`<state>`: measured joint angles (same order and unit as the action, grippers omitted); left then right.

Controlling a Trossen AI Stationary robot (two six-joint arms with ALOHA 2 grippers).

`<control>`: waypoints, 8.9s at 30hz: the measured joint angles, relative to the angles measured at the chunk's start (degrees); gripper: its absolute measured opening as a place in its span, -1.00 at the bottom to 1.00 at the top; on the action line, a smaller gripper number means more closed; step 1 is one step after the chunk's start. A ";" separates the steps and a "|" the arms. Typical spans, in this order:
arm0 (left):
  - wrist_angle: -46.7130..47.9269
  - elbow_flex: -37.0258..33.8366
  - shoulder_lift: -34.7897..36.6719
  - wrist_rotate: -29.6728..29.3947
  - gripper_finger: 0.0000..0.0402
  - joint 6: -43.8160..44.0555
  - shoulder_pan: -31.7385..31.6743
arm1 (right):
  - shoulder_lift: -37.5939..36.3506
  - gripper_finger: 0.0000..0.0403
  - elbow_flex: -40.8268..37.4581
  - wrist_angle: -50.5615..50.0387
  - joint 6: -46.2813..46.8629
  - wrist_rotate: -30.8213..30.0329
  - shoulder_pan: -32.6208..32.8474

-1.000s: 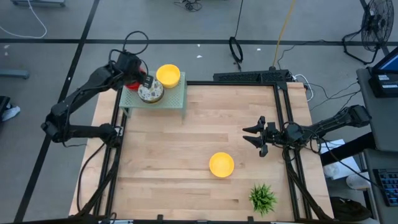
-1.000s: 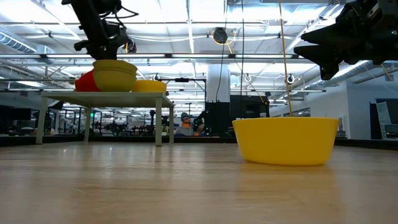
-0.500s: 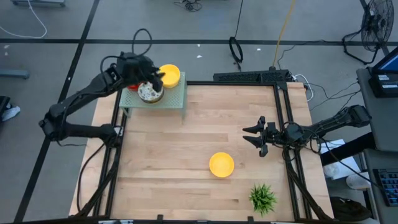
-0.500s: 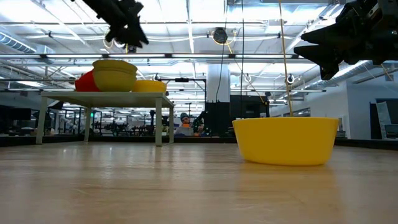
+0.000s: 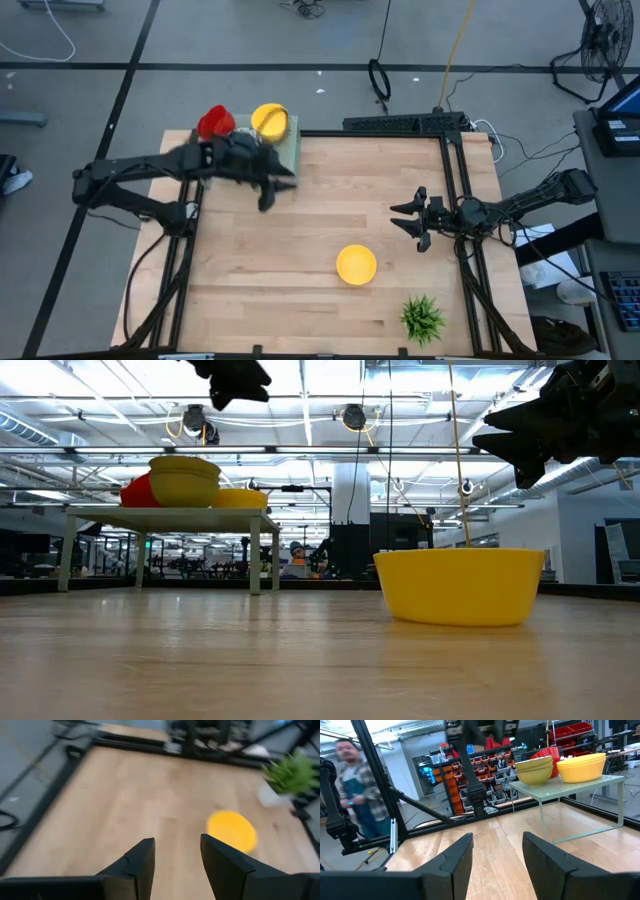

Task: Pick & Place Mini bowls
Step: Stack the yellow bowl on top of the yellow bowls on the shelf, then adjust the red bowls on the shelf

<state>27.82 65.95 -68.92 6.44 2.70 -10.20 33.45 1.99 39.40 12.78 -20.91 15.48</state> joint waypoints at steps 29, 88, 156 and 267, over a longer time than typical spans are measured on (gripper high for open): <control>-24.96 0.04 -33.79 -5.03 -0.21 -20.81 21.95 | 0.05 -0.20 0.01 -1.54 0.00 0.00 -0.01; -38.42 0.02 -45.99 -5.16 -0.92 -29.93 24.86 | 0.03 -0.20 0.01 -2.38 0.00 0.00 -0.01; -0.29 0.96 -9.93 -24.50 -0.86 -9.70 -22.06 | 0.03 -0.20 0.00 -2.82 0.00 0.00 -0.01; 22.01 0.92 1.10 -55.65 -0.39 -1.28 -24.35 | 0.04 -0.20 0.01 -2.84 0.00 0.00 0.00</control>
<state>49.82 66.87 -67.82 -49.21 1.42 -34.55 33.50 2.00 36.56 12.78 -20.91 15.47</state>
